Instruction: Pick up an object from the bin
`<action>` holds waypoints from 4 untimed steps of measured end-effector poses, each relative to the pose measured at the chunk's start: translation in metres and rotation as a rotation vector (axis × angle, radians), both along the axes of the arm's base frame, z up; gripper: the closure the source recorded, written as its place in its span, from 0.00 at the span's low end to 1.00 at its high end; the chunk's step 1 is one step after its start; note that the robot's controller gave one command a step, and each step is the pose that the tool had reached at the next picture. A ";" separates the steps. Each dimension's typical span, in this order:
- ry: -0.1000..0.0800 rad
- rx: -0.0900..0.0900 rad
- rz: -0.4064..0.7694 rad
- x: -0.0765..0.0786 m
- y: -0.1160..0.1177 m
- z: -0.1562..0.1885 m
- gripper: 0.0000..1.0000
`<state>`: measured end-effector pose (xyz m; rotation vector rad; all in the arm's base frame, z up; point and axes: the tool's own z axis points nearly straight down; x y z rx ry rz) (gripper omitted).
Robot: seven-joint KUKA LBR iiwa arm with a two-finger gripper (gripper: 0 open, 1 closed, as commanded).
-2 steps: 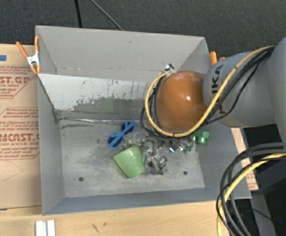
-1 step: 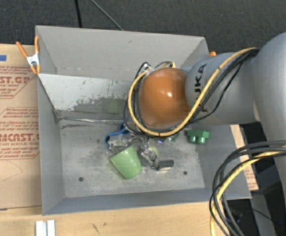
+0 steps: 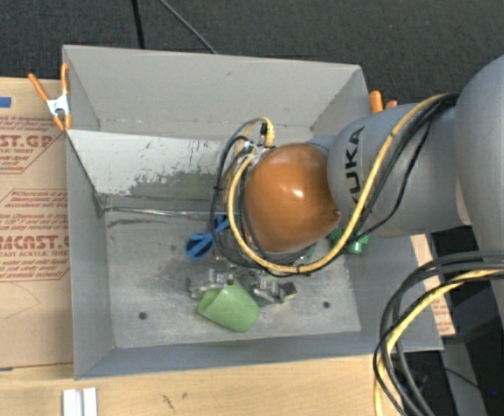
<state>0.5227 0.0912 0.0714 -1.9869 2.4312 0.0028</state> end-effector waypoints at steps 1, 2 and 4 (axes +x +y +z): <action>-0.003 0.001 0.342 -0.022 0.017 0.074 0.00; 0.005 0.000 0.353 -0.041 0.050 0.033 0.00; -0.006 0.003 0.412 -0.026 0.049 0.000 1.00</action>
Offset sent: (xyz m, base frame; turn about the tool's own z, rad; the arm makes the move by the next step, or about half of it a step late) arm -0.0221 0.0151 0.0734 -0.3431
